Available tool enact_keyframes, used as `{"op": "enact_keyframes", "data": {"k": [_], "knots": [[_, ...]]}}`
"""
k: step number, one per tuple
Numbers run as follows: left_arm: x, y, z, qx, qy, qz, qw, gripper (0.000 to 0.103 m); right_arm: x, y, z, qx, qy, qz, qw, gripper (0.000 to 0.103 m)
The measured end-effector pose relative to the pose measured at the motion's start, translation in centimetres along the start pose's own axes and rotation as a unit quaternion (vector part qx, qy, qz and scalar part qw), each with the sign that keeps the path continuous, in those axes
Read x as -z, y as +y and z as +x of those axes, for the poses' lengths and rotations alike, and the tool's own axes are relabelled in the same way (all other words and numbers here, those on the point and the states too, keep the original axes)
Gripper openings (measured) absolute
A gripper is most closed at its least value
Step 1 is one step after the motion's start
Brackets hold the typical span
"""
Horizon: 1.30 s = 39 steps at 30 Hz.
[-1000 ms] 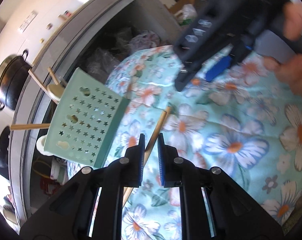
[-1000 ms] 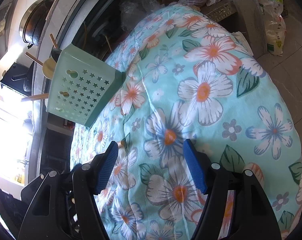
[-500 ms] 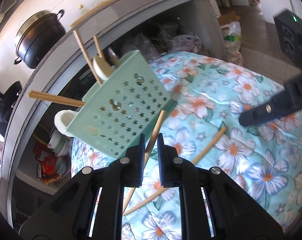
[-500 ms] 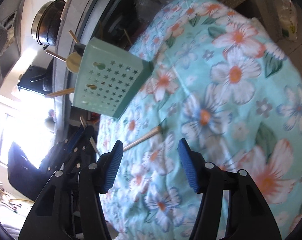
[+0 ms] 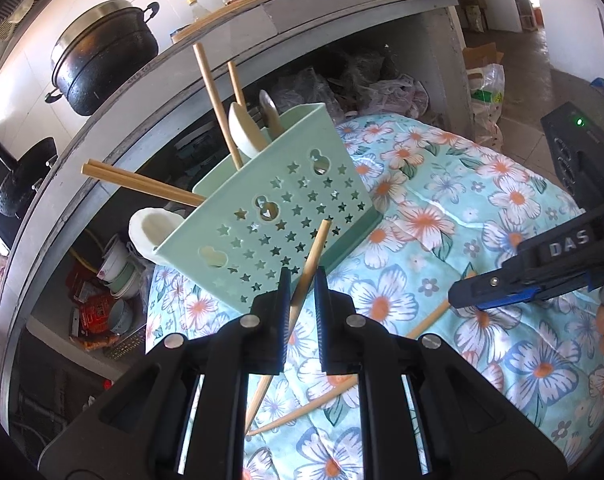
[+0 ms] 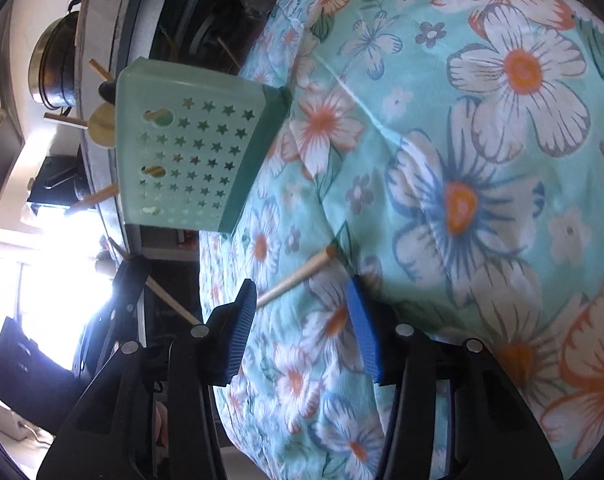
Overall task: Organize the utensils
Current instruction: 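Grasp the last chopstick with the right tool while the left tool holds its chopstick, then raise both chopsticks upright and drop the left tool's chopstick into the holder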
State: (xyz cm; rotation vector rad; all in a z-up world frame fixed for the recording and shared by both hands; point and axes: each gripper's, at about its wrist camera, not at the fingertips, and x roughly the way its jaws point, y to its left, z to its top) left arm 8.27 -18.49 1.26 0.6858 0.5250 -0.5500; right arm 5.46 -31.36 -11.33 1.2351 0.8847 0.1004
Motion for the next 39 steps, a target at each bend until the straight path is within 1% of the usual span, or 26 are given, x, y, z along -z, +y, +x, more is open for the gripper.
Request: {"op": "enact_keyframes", "data": {"k": [7,9,11,13,17,20,23,25,28,30,31,32,34,35,36,37,39], "knots": [[0.0,0.5,0.2,0.002,0.000,-0.009,1.0000,0.010,-0.8,-0.6,1.1,-0.001,-0.024,0.032,0.999,0.037],[0.1,0.5,0.3,0.003,-0.001,-0.009,1.0000,0.010,-1.1,-1.2,0.6,0.000,-0.030,0.042,0.999,0.032],[0.1,0.5,0.2,0.002,-0.001,-0.010,1.0000,0.010,-1.3,-1.6,0.8,0.003,-0.034,0.050,0.998,0.022],[0.1,0.5,0.2,0.001,-0.001,-0.009,1.0000,0.010,-1.5,-1.9,1.0,0.004,-0.037,0.059,0.998,0.016],[0.1,0.5,0.3,0.000,-0.002,-0.011,0.9999,0.010,-1.6,-1.6,1.0,-0.001,-0.043,0.056,0.998,0.015],[0.0,0.8,0.0,-0.004,-0.007,-0.014,0.9999,0.010,-1.6,-1.0,-0.4,-0.012,-0.059,0.040,0.997,0.013],[-0.1,2.0,-0.8,-0.014,-0.015,-0.026,0.9994,0.009,-1.7,0.4,-3.2,-0.019,-0.089,-0.004,0.996,0.010],[-0.3,3.7,-1.6,-0.017,-0.021,-0.051,0.9983,0.008,-1.7,2.0,-5.2,-0.018,-0.114,-0.044,0.992,0.010],[-0.7,6.8,-2.8,-0.005,-0.035,-0.103,0.9940,0.006,-1.8,3.8,-7.8,-0.015,-0.145,-0.093,0.985,0.008],[-1.3,9.4,-3.9,0.009,-0.053,-0.145,0.9880,0.005,-1.8,4.7,-9.4,-0.015,-0.163,-0.117,0.980,0.008],[-1.6,10.6,-4.4,0.023,-0.063,-0.166,0.9838,0.005,-1.9,5.1,-10.2,-0.014,-0.173,-0.129,0.976,0.007],[-2.2,12.2,-5.1,0.033,-0.078,-0.192,0.9778,0.005,-1.9,5.2,-10.9,-0.012,-0.180,-0.135,0.974,0.007],[-3.0,14.3,-6.1,0.051,-0.105,-0.223,0.9677,0.005,-1.7,5.7,-11.7,-0.008,-0.191,-0.148,0.970,0.007],[-3.7,15.9,-6.8,0.061,-0.127,-0.249,0.9582,0.005,-1.7,5.6,-12.2,-0.007,-0.195,-0.151,0.969,0.007],[-4.2,17.0,-7.2,0.069,-0.144,-0.267,0.9504,0.005,-1.7,5.6,-12.3,-0.007,-0.197,-0.153,0.968,0.007],[-4.9,18.3,-7.7,0.080,-0.164,-0.288,0.9402,0.005,-1.8,5.6,-12.4,-0.007,-0.198,-0.154,0.968,0.006],[-6.0,19.9,-8.1,0.089,-0.188,-0.311,0.9273,0.005,-1.6,5.5,-12.4,-0.006,-0.197,-0.154,0.968,0.006]]}}
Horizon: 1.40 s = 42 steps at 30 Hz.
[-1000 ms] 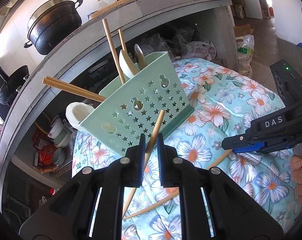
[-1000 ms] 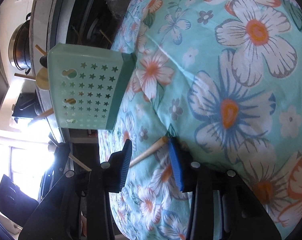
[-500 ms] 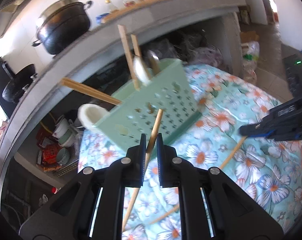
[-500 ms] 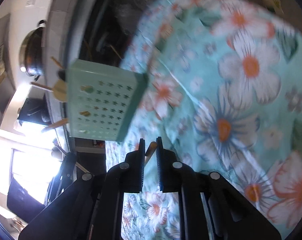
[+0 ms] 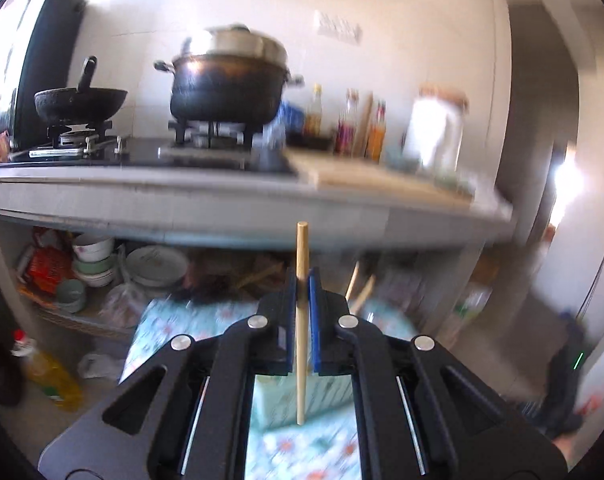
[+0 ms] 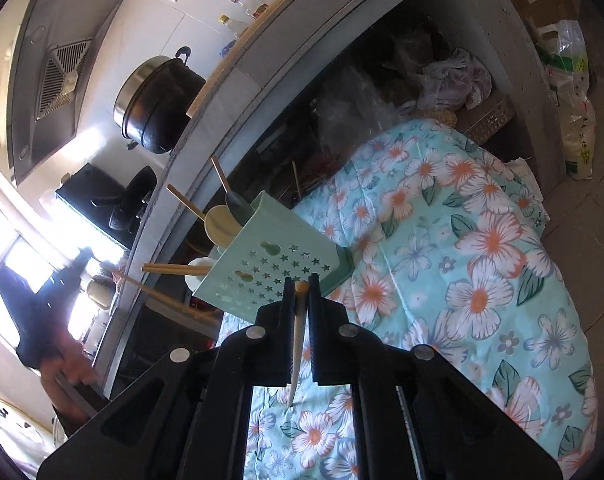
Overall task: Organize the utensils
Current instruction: 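Raise both chopsticks upright and drop the left tool's chopstick into the holder, then lower the right tool's chopstick into the holder and open the right tool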
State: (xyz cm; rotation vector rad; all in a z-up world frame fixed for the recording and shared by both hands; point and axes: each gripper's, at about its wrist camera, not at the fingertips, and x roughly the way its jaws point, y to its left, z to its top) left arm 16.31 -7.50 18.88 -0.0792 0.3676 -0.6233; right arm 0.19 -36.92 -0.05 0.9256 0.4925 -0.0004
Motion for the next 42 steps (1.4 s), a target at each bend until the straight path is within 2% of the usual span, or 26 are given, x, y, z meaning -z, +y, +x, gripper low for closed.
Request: {"op": "enact_keyframes", "data": {"k": [4,7,10,14,18,20,22,25,29,31,36,38,42], "knots": [[-2.8,0.4,0.7,0.001,-0.047,-0.022,0.9987,0.005,0.4,-0.2,-0.2,0.002,0.002,0.005,1.000,0.006],[-3.5,0.7,2.3,0.012,-0.052,-0.043,0.9977,0.005,0.4,-0.5,-0.2,0.003,0.003,0.009,1.000,0.006],[-3.4,1.0,4.3,0.003,-0.049,-0.050,0.9975,0.005,0.4,-0.4,-0.2,0.003,0.004,0.008,1.000,0.006],[-1.9,1.3,7.4,-0.021,-0.033,-0.050,0.9980,0.005,0.3,-0.2,-0.2,0.004,0.004,0.003,1.000,0.006],[0.6,1.9,9.9,-0.025,-0.013,-0.060,0.9978,0.005,0.3,0.0,-0.3,0.009,0.004,-0.004,1.000,0.007],[1.4,2.1,9.9,-0.024,-0.020,-0.067,0.9973,0.008,0.3,0.2,-0.3,0.010,0.003,-0.009,1.000,0.007],[1.9,2.1,9.6,-0.021,-0.027,-0.066,0.9972,0.021,0.2,0.5,-0.5,0.013,0.001,-0.015,1.000,0.007],[2.0,1.9,8.5,-0.033,-0.045,-0.051,0.9972,0.036,0.0,1.3,-0.9,0.017,-0.006,-0.031,0.999,0.007],[2.1,2.0,6.1,-0.041,-0.064,-0.045,0.9961,0.050,-0.7,3.1,-1.7,0.016,-0.024,-0.061,0.998,0.006],[2.3,2.1,5.0,-0.044,-0.063,-0.040,0.9962,0.060,-1.4,4.5,-2.2,0.009,-0.035,-0.081,0.996,0.006],[4.2,2.8,1.3,-0.053,-0.052,-0.030,0.9968,0.073,-3.8,9.1,-3.8,-0.022,-0.072,-0.143,0.987,0.006],[5.6,3.3,0.3,-0.054,-0.035,-0.031,0.9974,0.075,-4.8,11.1,-4.3,-0.034,-0.088,-0.171,0.981,0.006],[9.5,4.3,-0.8,-0.086,0.017,-0.020,0.9959,0.078,-6.8,15.2,-4.6,-0.058,-0.118,-0.220,0.967,0.006]]}}
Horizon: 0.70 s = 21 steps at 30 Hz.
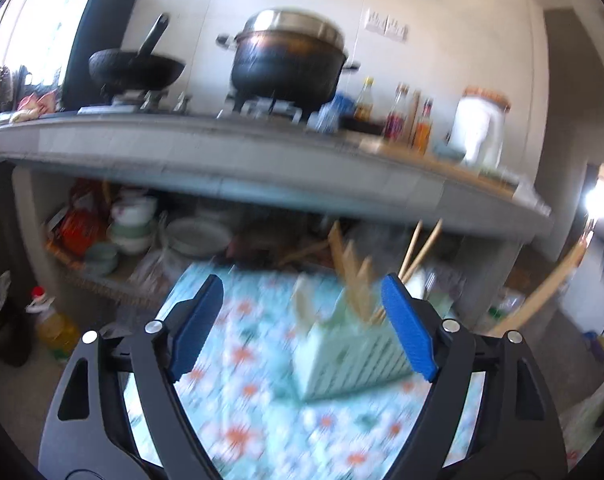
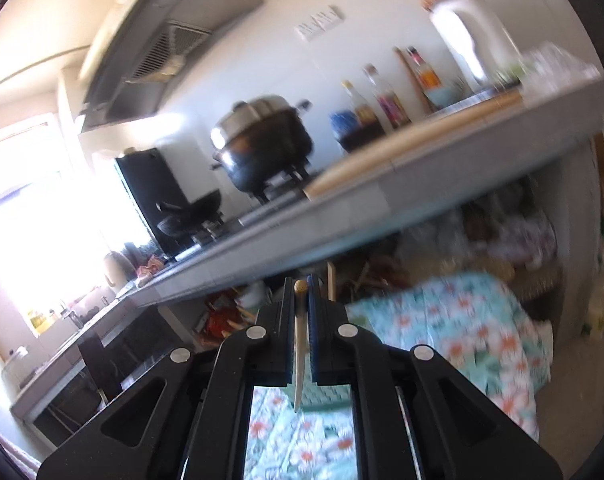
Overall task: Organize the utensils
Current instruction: 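Lower the right tool's chopstick into the holder and open the right tool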
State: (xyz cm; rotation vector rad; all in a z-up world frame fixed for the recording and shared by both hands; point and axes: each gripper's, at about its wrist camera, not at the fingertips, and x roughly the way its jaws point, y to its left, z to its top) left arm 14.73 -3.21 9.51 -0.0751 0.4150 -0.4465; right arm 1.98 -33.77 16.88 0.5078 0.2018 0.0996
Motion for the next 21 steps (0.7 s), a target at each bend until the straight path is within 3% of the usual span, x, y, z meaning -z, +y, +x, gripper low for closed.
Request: {"op": "enact_keyframes", "data": {"k": [4,9,16,21], "knots": [[3.6,1.5,-0.4,-0.033,0.047,0.013,0.9983,0.079,-2.1,2.1,1.3,-0.006,-0.020,-0.036,0.999,0.006],[6.1,2.7,-0.4,-0.041,0.081,0.012,0.9958,0.080,-3.3,4.5,4.6,-0.004,-0.017,-0.078,0.997,0.006],[6.9,3.1,0.0,-0.035,0.082,0.015,0.9959,0.080,-1.9,6.6,9.4,0.041,0.016,-0.148,0.988,0.006],[7.2,2.6,0.7,-0.028,0.088,0.017,0.9956,0.081,0.5,6.7,12.5,0.067,0.064,-0.193,0.977,0.006]]}}
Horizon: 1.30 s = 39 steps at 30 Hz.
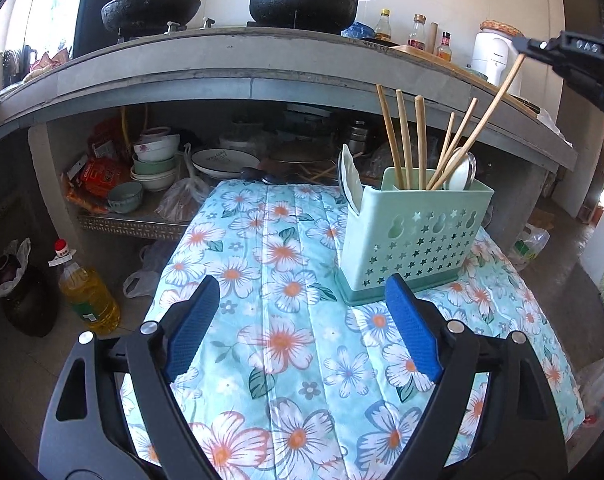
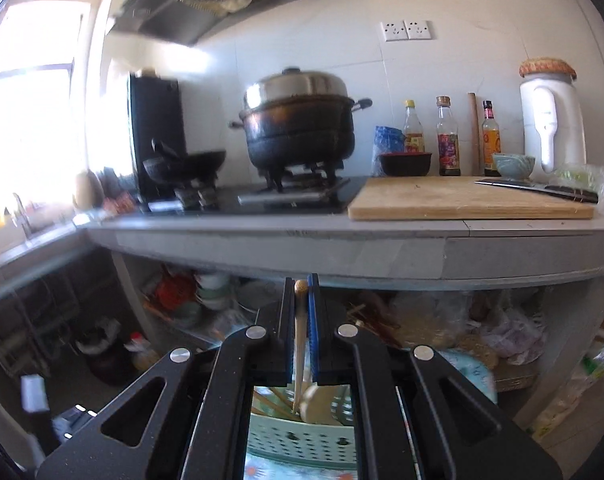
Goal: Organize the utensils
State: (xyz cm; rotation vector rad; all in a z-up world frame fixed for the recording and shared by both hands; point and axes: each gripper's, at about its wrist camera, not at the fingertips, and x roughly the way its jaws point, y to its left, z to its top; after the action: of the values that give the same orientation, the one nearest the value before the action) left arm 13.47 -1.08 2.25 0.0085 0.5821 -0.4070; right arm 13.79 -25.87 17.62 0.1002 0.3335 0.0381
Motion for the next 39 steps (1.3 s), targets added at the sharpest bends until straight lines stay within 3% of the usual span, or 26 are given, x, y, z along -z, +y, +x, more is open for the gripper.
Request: {"op": "enact_keyframes", "data": {"k": [4,7,14,17,19,21,25,29,34,37,39], "knots": [[0.2,-0.2,0.5,0.010,0.004,0.001,0.9999,0.083,1.4,0.3,1.0,-0.005,0.027,-0.008,1.000,0.013],[0.2,-0.7,1.2,0.025,0.009,0.005,0.9996,0.083,1.7,-0.9,0.0,-0.012,0.012,0.022,1.000,0.038],[0.0,-2.0,2.5,0.044,0.011,0.020,0.9988,0.084,3.4,-6.6,-2.0,-0.041,0.004,0.138,0.990,0.044],[0.0,-2.5,3.3,0.064,0.014,0.020,0.9976,0.085,5.6,-9.0,-0.9,-0.063,0.033,0.189,0.979,0.049],[0.0,-2.8,4.1,0.075,0.024,0.020,0.9967,0.086,7.8,-10.7,0.9,-0.078,0.073,0.236,0.966,0.052],[-0.1,-3.2,5.3,0.092,0.032,0.022,0.9950,0.086,9.9,-12.5,3.3,-0.107,0.109,0.289,0.945,0.052],[-0.9,-4.1,7.6,0.123,0.028,0.035,0.9914,0.087,12.4,-14.7,7.1,-0.165,0.125,0.362,0.909,0.052],[-1.9,-5.5,11.1,0.120,0.039,0.064,0.9900,0.087,13.6,-14.9,10.4,-0.205,0.138,0.384,0.890,0.053],[-2.4,-6.3,13.0,0.127,0.037,0.066,0.9890,0.087,13.8,-14.7,10.9,-0.201,0.140,0.389,0.888,0.052],[-2.8,-6.9,13.2,0.128,0.025,0.071,0.9889,0.087,14.7,-15.2,11.1,-0.173,0.170,0.396,0.886,0.037],[-2.9,-7.2,13.4,0.125,0.022,0.078,0.9889,0.087,14.9,-15.5,11.5,-0.175,0.173,0.400,0.883,0.035]]}}
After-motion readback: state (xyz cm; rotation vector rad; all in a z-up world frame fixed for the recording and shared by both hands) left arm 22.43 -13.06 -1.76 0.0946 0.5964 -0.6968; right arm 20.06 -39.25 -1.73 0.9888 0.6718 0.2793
